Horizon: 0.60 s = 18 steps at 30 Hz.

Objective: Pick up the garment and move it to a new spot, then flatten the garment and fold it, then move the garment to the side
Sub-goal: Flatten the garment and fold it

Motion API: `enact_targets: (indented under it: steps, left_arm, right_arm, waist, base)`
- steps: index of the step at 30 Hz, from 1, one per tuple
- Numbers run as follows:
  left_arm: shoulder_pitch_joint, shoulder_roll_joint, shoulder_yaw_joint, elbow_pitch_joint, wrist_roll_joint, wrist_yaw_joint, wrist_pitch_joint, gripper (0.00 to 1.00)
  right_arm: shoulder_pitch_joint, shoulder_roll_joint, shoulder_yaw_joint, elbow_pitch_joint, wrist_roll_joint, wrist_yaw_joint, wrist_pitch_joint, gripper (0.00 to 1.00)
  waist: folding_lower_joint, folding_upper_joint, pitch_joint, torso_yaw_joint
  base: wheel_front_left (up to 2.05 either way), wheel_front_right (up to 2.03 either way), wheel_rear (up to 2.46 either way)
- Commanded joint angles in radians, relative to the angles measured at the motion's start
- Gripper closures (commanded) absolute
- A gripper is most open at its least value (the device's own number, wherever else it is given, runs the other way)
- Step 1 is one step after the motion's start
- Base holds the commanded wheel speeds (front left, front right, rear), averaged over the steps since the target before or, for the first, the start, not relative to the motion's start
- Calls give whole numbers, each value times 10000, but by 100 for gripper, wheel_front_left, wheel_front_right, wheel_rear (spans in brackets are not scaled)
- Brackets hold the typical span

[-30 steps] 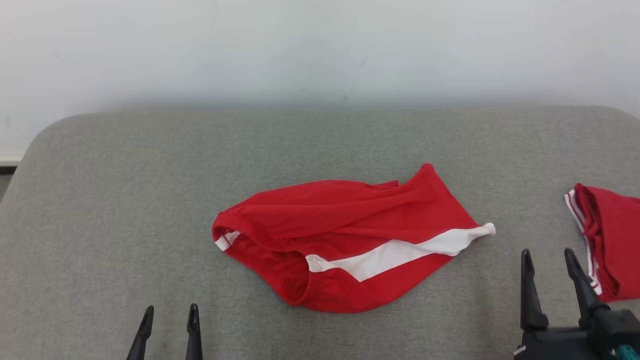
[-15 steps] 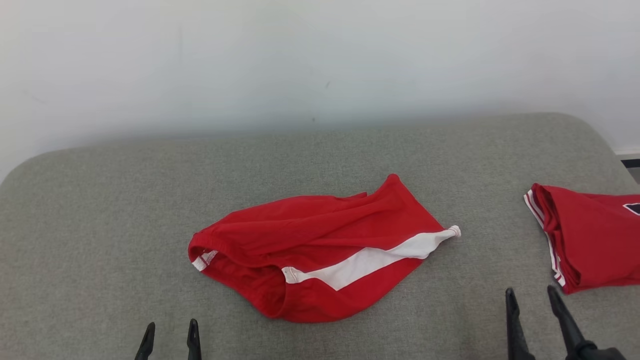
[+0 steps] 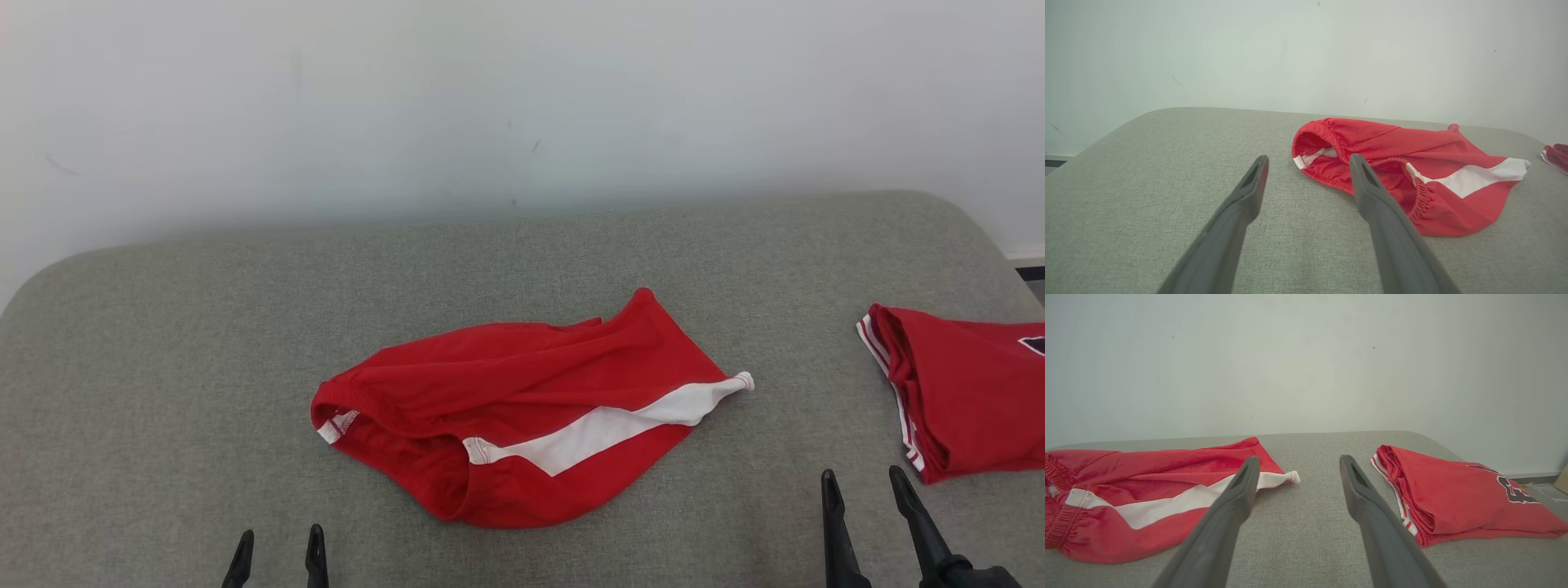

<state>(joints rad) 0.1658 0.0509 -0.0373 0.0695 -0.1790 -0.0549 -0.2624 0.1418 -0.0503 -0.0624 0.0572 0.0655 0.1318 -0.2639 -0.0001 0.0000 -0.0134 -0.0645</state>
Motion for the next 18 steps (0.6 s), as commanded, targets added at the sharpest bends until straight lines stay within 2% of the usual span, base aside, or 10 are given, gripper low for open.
enact_targets:
  steps: [1, 7, 18]
  left_arm:
    - [120, -10, 26, 23, -37, -29, -27, 0]
    - [104, -7, 144, 97, -84, 97, -27, 0]
    - [75, -8, 496, 112, -74, 52, -27, 0]
  right_arm:
    - [-30, -2, 52, -62, 24, -27, 0, 0]
    - [18, -2, 228, -196, -71, -27, 0, 0]
    - [80, -3, 269, -191, -100, -27, 0, 0]
  waist:
    - [1, 0, 8, 9]
    - [1, 0, 33, 31]
    - [1, 0, -3, 146]
  base:
    - [0, 0, 0]
    - [0, 0, 0]
    - [0, 0, 0]
